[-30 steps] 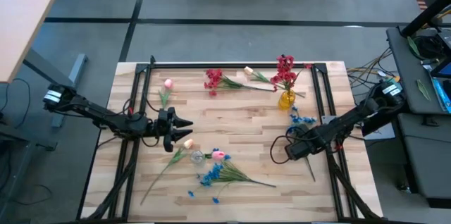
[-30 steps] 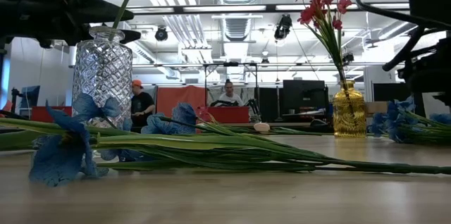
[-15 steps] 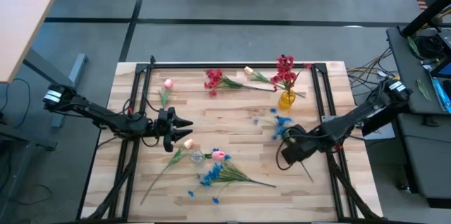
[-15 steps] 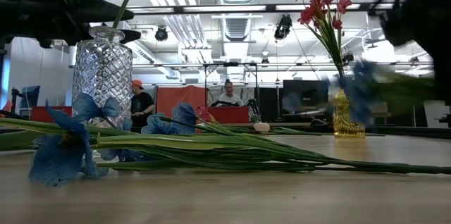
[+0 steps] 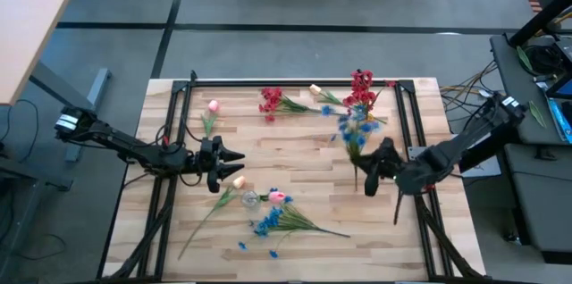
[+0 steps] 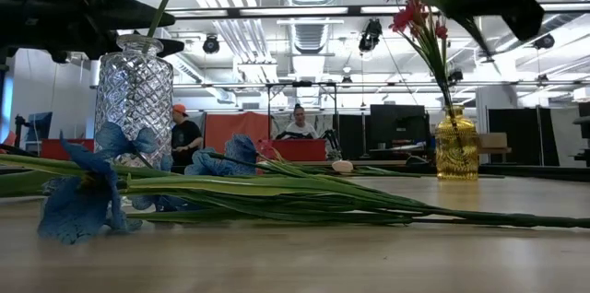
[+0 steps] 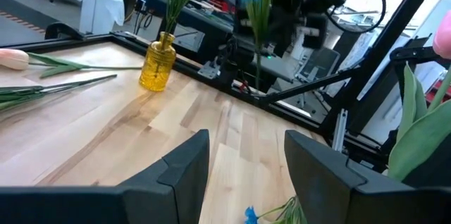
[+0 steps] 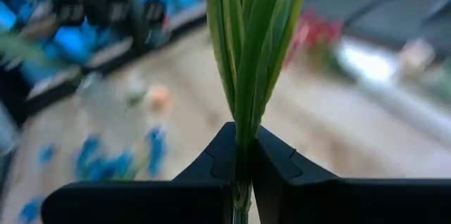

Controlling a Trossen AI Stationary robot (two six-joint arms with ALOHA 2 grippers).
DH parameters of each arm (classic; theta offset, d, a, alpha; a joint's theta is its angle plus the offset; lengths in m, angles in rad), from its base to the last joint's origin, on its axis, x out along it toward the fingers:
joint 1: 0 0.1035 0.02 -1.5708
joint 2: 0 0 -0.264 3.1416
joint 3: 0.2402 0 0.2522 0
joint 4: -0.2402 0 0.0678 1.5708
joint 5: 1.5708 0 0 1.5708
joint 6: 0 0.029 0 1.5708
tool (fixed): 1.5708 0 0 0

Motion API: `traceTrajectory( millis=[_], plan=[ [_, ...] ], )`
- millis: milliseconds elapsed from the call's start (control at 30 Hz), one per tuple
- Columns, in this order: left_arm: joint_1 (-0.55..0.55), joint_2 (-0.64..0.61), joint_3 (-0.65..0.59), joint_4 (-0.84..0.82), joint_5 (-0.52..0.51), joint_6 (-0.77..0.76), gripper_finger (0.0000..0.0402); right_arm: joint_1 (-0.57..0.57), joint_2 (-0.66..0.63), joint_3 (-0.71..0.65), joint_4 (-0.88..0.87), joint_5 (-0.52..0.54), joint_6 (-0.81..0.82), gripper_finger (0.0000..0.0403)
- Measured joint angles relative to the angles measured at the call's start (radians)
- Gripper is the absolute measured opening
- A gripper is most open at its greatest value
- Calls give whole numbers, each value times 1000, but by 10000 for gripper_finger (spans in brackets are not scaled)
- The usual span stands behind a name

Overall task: Sort flowers into vase by color
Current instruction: Put the top blue flowers into the yellow vase

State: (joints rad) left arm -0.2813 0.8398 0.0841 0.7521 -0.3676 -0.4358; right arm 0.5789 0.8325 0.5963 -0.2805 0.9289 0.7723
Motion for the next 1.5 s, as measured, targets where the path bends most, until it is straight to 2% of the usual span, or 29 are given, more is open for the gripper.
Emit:
traceTrajectory(
  millis=[67, 300, 367, 900, 1333, 1500],
  plan=[
    [0, 0, 0, 0, 0, 0, 170, 0, -27, -18, 15, 133, -60, 18],
    [0, 0, 0, 0, 0, 0, 170, 2, -76, -46, 8, 571, -120, 18],
    [0, 0, 0, 0, 0, 0, 170, -2, -77, -46, 0, 641, -129, 18],
    [0, 1, 0, 3, -16, 0, 170, -298, -102, -47, 3, 643, -208, 18],
    [1, 1, 0, 1, -18, 3, 170, -339, -97, 14, 7, 636, -261, 18],
    [2, 2, 0, 1, -19, 4, 170, -365, -77, 12, 9, 642, -204, 18]
  ],
)
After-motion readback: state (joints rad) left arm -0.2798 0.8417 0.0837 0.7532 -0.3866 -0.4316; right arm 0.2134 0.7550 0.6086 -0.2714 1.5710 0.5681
